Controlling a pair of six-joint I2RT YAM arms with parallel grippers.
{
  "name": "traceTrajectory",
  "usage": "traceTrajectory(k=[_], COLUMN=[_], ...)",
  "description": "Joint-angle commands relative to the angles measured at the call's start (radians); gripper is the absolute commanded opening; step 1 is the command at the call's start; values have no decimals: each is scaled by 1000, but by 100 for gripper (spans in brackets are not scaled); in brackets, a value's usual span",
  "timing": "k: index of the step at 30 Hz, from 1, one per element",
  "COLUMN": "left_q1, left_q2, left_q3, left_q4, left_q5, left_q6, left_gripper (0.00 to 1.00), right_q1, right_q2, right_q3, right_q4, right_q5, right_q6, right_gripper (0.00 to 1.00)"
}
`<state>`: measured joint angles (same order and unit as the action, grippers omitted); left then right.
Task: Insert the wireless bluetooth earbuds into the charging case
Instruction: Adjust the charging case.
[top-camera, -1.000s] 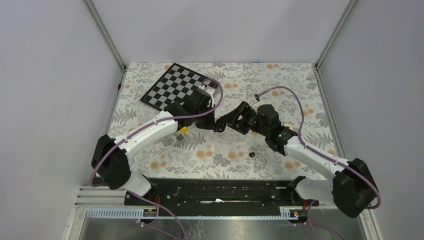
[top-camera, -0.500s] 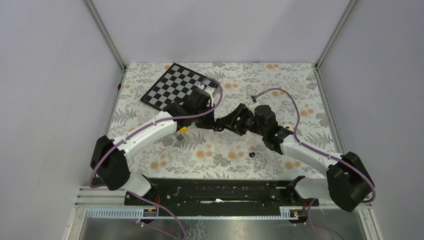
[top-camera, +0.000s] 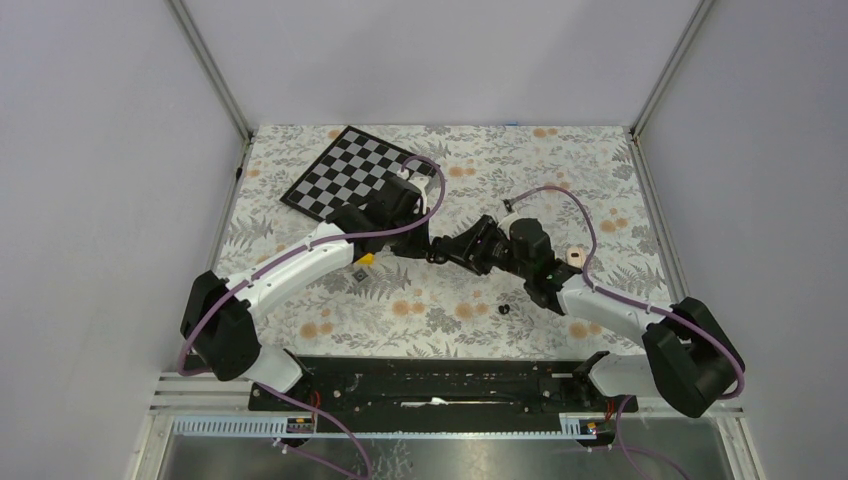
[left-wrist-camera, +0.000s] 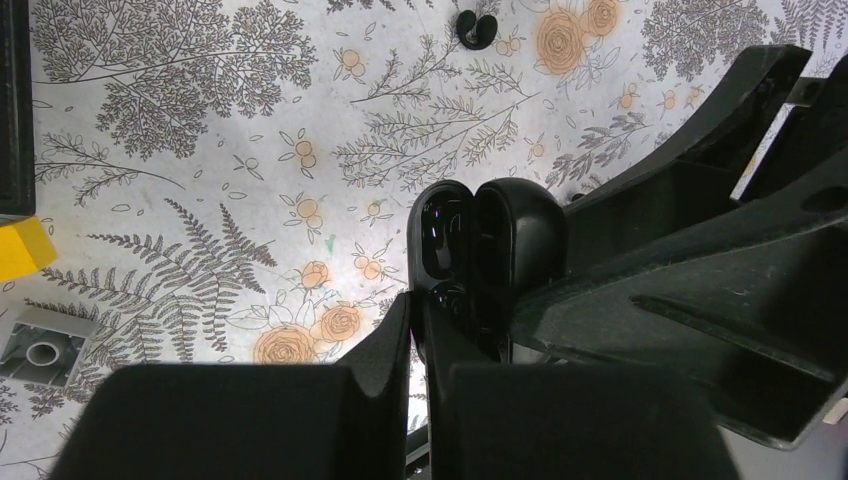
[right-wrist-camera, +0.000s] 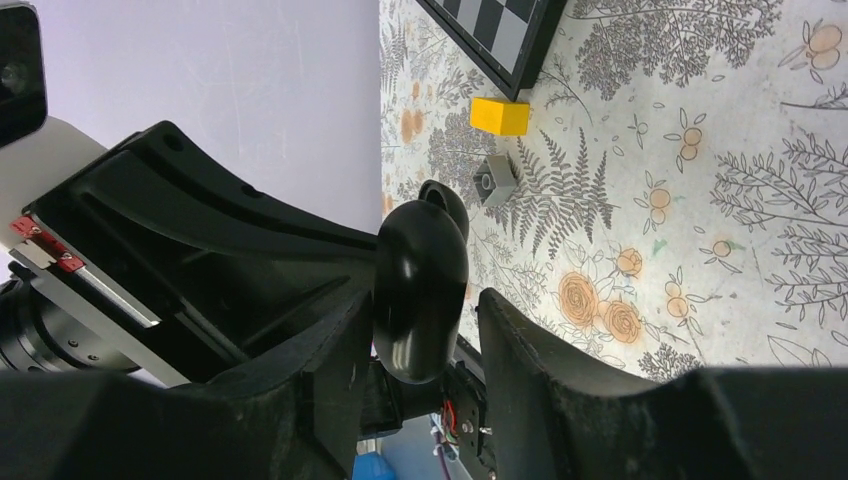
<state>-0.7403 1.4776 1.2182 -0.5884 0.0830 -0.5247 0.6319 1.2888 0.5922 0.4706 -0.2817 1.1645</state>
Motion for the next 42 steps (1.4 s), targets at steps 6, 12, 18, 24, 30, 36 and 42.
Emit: traceTrajectory(k=[6,12,18,24,30,36,42], left_q1=[-2,2,24,62,71,71,71], left_q2=[-34,-31,-36,-43,-44,-39,-41], left_q3=[49,51,42,27,21,24,23], left_q4=[39,42,57,82,83,82,82], left_q5=[47,74,133,203,211,228,232], left_q6=[-9,-11,-24,-43,-43,-35,-32], left_gripper=[5,5,5,5,5,5,5], right_q1=[-2,-1,-2,-3,-3,-3,-8], right_q2=[-46,-56,-52,-51,-74,-76,-55], right_q3=[-50,-78,-106,-148,-178,-179,-158], right_q4=[121,174,235,339,377,425,425], right_q5=[21,38,35,46,57,58,49], right_q6=[48,69,99,148,144,136,138], right_gripper=[42,37,57,57,53,53,50])
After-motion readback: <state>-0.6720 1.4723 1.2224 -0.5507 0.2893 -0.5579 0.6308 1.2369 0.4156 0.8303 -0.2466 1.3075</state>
